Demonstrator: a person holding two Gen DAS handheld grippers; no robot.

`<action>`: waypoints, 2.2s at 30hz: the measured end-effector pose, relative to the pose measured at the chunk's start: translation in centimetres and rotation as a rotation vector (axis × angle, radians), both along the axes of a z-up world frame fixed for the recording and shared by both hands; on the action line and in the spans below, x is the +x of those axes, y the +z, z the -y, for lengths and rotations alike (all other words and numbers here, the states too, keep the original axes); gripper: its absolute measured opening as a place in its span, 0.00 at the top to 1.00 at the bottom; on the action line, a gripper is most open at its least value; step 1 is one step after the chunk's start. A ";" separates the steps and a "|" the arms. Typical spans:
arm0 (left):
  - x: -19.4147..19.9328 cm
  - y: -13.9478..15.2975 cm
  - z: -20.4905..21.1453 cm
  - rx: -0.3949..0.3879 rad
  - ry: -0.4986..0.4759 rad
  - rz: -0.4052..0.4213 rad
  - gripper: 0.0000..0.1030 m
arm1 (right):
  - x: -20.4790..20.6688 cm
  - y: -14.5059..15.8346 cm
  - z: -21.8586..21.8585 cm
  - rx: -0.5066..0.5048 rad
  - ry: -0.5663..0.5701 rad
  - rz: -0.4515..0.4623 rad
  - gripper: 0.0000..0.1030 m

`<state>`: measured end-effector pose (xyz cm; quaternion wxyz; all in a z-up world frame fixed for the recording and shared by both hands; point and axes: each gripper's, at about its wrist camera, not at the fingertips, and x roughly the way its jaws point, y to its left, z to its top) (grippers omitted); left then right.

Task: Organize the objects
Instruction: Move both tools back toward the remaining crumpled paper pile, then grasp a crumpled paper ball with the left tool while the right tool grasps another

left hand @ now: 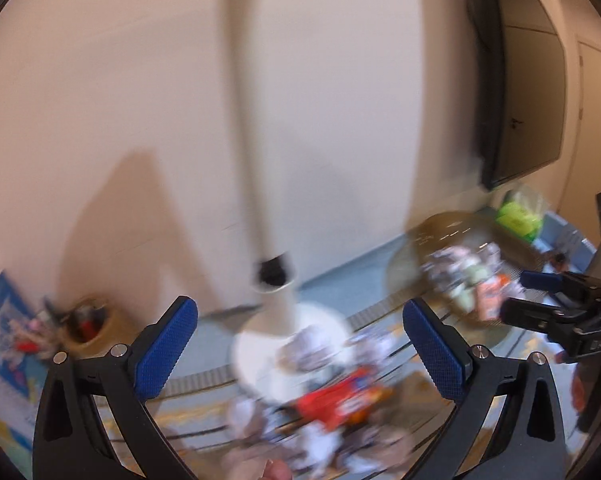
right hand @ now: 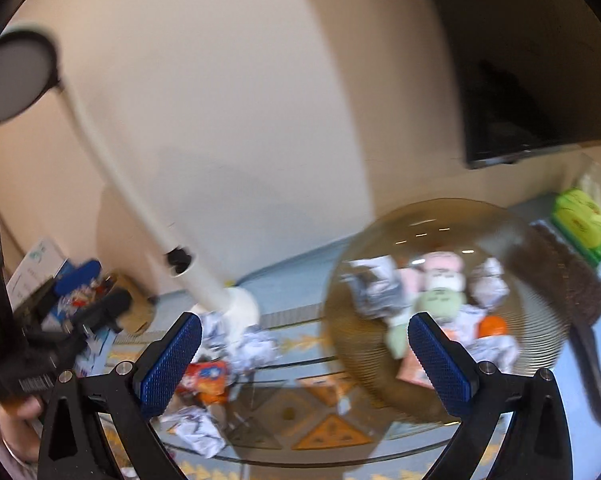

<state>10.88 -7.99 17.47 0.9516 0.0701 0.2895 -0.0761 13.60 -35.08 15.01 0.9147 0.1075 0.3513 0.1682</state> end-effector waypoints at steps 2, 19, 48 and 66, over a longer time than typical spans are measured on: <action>-0.7 -1.3 -2.1 0.021 0.028 -0.014 0.00 | -0.6 -0.7 -1.9 -0.014 0.032 0.001 0.00; -3.4 -16.5 -8.0 -0.031 0.024 -0.281 0.00 | -5.2 -13.8 -13.8 -0.257 0.275 -0.164 0.00; -1.0 -19.2 -8.0 -0.038 0.033 -0.340 0.01 | -4.6 -16.5 -16.5 -0.382 0.202 -0.124 0.01; -4.3 -16.1 -10.3 -0.171 0.047 -0.104 0.57 | -8.2 -12.9 -15.0 -0.242 0.228 0.132 0.47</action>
